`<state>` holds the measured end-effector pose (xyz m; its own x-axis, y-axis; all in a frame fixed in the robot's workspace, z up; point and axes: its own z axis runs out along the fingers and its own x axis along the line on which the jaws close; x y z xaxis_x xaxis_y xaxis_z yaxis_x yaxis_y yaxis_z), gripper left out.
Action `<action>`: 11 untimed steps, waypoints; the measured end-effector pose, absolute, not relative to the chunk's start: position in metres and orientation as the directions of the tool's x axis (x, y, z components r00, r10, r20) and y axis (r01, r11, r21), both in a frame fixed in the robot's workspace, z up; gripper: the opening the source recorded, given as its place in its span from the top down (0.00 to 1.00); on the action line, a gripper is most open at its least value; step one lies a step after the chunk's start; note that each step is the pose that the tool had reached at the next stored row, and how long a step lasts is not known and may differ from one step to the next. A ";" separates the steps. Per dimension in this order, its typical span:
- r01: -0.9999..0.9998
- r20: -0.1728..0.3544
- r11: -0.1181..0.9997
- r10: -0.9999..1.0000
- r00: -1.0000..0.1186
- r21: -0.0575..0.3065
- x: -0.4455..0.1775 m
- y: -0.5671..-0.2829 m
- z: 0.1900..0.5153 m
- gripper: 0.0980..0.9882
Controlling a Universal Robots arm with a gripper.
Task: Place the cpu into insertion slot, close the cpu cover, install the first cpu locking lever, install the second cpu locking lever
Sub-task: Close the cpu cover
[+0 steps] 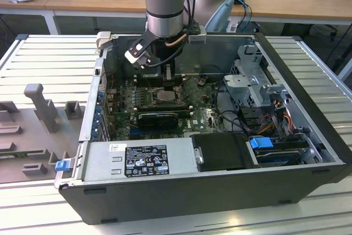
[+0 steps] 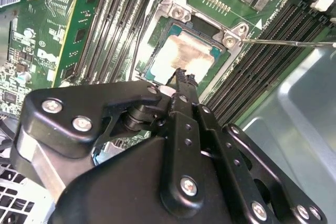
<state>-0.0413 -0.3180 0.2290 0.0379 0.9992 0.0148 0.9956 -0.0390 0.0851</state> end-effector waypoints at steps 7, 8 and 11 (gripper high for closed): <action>0.996 0.015 -0.039 0.999 0.038 0.085 -0.041 -0.317 0.233 0.99; 0.996 0.015 -0.039 0.999 0.038 0.085 -0.041 -0.317 0.233 0.99; 0.996 0.015 -0.039 0.999 0.038 0.085 -0.041 -0.317 0.233 0.99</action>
<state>-0.0413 -0.3170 0.2332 0.0379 0.9992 0.0148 0.9956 -0.0390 0.0851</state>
